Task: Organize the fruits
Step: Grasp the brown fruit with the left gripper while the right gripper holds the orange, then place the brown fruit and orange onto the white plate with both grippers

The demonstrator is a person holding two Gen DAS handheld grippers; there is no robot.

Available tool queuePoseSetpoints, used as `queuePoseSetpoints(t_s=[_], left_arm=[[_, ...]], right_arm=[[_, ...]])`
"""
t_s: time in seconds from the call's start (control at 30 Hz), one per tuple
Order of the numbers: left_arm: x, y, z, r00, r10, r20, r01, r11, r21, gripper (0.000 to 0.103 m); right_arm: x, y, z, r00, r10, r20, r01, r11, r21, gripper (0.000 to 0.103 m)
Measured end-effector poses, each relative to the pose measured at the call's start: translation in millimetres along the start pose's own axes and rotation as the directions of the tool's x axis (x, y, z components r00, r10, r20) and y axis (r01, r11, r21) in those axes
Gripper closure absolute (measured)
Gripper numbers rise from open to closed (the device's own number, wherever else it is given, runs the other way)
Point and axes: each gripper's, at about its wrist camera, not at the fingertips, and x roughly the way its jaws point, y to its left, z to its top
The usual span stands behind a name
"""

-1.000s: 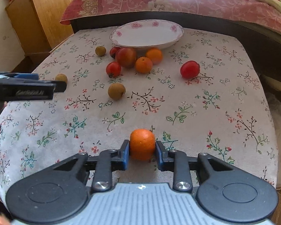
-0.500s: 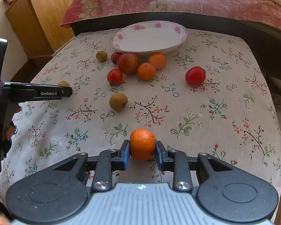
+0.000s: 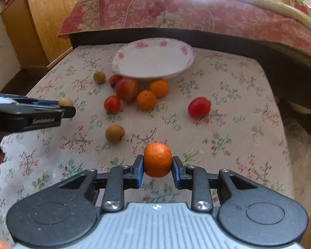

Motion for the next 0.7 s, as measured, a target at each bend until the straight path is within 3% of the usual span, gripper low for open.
queuePoseSetpoints(t_s=[0.33, 0.7], left_arm=[[-1.9, -18.6, 33.4, 0.997, -0.036, 0.061, 0.035, 0.999, 0.030, 0.066], [23.7, -29.8, 65.0, 0.997, -0.038, 0.071, 0.035, 0.998, 0.054, 0.066]], right_arm=[[4.9, -6.2, 38.1, 0.997, -0.044, 0.064, 0.046, 0.998, -0.030, 0.071], [34.1, -16.6, 78.7, 0.994, -0.056, 0.092, 0.061, 0.997, -0.052, 0.071]])
